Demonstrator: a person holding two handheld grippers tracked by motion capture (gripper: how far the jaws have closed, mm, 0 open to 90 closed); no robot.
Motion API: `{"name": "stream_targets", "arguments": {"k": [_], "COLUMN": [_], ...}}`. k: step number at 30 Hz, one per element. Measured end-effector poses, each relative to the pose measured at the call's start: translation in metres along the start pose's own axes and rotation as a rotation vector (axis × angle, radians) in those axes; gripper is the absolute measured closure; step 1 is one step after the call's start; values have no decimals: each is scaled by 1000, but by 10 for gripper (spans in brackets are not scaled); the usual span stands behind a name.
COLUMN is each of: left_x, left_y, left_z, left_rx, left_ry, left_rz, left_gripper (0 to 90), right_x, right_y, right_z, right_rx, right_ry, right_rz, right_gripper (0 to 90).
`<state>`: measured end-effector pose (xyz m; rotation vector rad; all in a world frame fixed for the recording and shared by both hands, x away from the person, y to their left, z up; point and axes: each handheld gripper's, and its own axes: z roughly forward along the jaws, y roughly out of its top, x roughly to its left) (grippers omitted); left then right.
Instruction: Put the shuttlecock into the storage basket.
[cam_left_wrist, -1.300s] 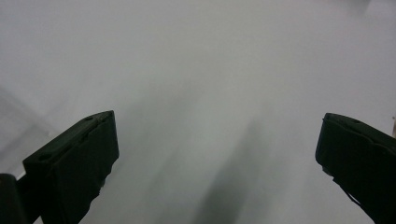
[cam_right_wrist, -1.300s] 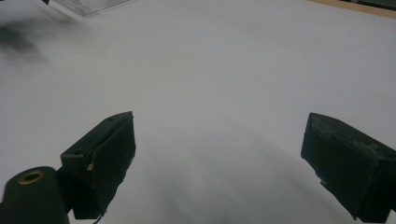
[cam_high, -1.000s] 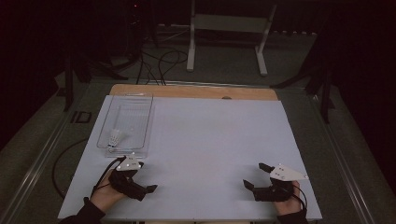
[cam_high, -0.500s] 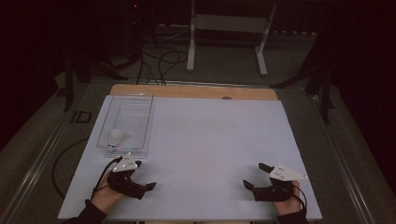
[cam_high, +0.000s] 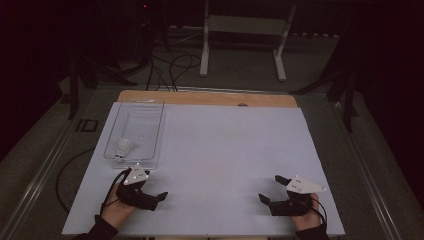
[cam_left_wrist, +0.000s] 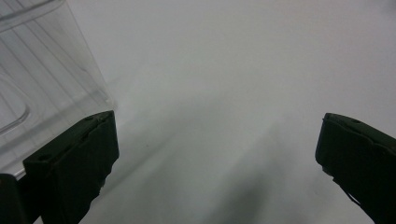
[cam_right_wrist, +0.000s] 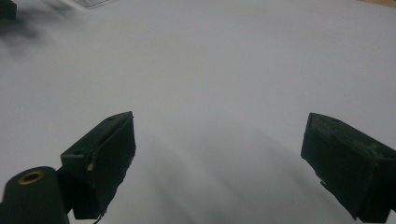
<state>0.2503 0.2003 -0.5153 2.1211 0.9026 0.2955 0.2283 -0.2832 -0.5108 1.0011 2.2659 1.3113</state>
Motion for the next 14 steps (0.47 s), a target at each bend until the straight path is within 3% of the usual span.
{"name": "stream_targets", "arguments": {"k": [14], "left_x": [-4], "left_y": [-4], "left_z": [4], "left_rx": [-14], "left_ry": [-51], "left_rz": [-8], "left_gripper": [3], "right_x": [-2], "right_y": [-1], "right_z": [-1], "right_rx": [2], "right_ry": [-2], "right_rz": [16], "right_gripper": [99]}}
